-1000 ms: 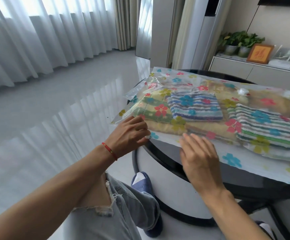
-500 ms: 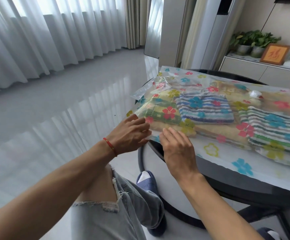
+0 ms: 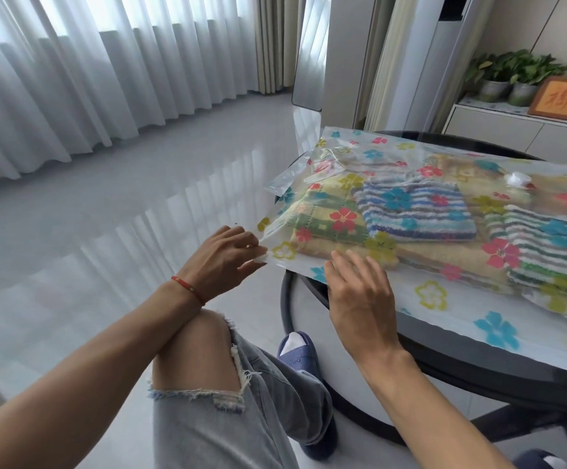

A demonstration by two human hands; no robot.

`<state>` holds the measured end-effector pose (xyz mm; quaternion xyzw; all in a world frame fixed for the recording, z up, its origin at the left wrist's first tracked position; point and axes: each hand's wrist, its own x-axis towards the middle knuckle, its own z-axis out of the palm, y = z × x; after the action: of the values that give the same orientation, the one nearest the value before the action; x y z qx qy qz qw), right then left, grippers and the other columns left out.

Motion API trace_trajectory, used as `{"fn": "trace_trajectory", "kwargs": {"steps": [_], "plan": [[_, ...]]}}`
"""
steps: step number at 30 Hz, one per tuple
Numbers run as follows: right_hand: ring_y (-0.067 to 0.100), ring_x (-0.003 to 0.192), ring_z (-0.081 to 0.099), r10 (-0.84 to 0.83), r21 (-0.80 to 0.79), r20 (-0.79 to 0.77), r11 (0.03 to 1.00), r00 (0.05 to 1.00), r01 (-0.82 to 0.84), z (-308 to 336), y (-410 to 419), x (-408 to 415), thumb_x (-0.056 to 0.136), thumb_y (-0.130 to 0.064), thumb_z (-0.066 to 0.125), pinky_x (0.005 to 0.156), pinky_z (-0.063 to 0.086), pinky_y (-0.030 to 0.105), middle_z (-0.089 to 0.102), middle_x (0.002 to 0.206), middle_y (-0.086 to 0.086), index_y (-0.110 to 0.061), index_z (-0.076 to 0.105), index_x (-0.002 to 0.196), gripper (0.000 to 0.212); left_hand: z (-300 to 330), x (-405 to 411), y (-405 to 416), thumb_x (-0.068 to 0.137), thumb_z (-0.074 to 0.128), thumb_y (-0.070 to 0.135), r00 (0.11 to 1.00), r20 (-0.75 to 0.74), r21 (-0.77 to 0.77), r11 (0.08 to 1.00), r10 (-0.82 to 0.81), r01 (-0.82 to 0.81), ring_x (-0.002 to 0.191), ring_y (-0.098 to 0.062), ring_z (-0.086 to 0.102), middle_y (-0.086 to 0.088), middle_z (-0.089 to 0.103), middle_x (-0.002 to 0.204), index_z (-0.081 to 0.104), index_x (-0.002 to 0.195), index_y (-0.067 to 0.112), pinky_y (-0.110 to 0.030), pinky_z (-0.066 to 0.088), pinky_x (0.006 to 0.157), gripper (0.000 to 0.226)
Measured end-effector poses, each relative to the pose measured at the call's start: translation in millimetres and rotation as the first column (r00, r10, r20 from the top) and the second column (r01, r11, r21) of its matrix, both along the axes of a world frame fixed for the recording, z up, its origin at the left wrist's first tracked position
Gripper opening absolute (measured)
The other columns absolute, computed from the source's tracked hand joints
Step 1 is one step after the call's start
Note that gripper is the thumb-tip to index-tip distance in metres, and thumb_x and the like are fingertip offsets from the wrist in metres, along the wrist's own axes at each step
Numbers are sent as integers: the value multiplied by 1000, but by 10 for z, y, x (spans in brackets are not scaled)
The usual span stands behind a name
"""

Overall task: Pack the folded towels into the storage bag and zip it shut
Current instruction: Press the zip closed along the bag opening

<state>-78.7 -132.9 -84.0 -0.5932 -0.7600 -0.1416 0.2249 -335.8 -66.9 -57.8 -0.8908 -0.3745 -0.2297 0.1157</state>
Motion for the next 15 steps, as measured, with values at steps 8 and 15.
{"fn": "trace_trajectory", "kwargs": {"steps": [8, 15], "plan": [[32, 143, 45, 95, -151, 62, 985, 994, -85, 110, 255, -692, 104, -10, 45, 121, 27, 53, 56, 149, 8, -17, 57, 139, 38, -6, 36, 0, 99, 56, 37, 994, -109, 48, 999, 10, -5, 77, -27, 63, -5, 68, 88, 75, 107, 17, -38, 49, 68, 29], [35, 143, 46, 96, -177, 28, 980, 995, -90, 39, 258, -658, 98, -2, 45, 120, 30, 53, 58, 149, 11, -12, 61, 137, 43, -82, -139, -8, 89, 72, 16, 994, 42, -42, 994, 104, -102, 73, -33, 63, -11, 68, 88, 77, 102, 9, -40, 53, 60, 15]]}}
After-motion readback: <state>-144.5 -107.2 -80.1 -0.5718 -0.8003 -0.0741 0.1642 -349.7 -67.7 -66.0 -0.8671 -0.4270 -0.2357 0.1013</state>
